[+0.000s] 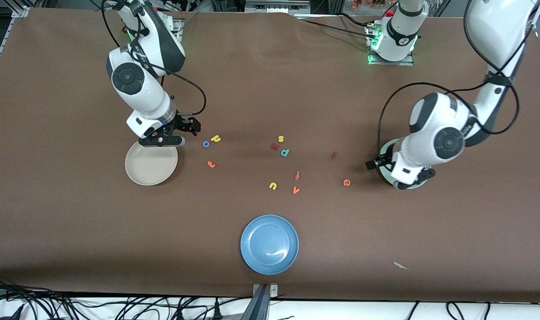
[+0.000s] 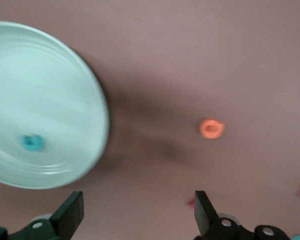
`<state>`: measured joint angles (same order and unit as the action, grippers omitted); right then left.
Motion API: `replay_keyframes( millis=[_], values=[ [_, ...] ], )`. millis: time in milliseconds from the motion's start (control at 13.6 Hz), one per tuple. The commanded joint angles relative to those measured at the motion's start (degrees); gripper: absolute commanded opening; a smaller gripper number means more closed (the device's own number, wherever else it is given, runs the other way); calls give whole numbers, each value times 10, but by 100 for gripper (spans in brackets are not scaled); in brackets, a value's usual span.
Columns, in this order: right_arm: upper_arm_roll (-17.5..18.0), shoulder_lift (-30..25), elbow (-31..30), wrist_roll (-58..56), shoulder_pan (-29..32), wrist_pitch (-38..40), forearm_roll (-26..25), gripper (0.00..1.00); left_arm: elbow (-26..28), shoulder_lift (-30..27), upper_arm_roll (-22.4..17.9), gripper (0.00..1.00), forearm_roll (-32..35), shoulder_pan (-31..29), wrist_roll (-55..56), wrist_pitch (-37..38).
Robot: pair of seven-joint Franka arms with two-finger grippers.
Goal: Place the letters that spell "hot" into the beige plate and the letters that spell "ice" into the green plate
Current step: 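Grasp the maroon piece with the left gripper while the right gripper reaches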
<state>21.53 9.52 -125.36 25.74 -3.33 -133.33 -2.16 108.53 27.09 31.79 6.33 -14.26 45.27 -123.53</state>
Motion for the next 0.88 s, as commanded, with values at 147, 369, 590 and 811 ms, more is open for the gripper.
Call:
replay_keyframes(
  millis=[147,369,590,811],
  values=[
    [17,12,-44,24,10,-57,-26,100,20,38,-2,88,3,55,57,-77],
    [24,46,-50,65,9,-89,-47,100,20,58,-2,85,41,77,57,-79],
    [24,74,-50,106,3,-104,-96,100,19,74,-2,85,108,85,58,-106],
    [24,103,-50,153,-5,-133,-147,100,23,87,-2,82,157,102,56,-109]
  ],
)
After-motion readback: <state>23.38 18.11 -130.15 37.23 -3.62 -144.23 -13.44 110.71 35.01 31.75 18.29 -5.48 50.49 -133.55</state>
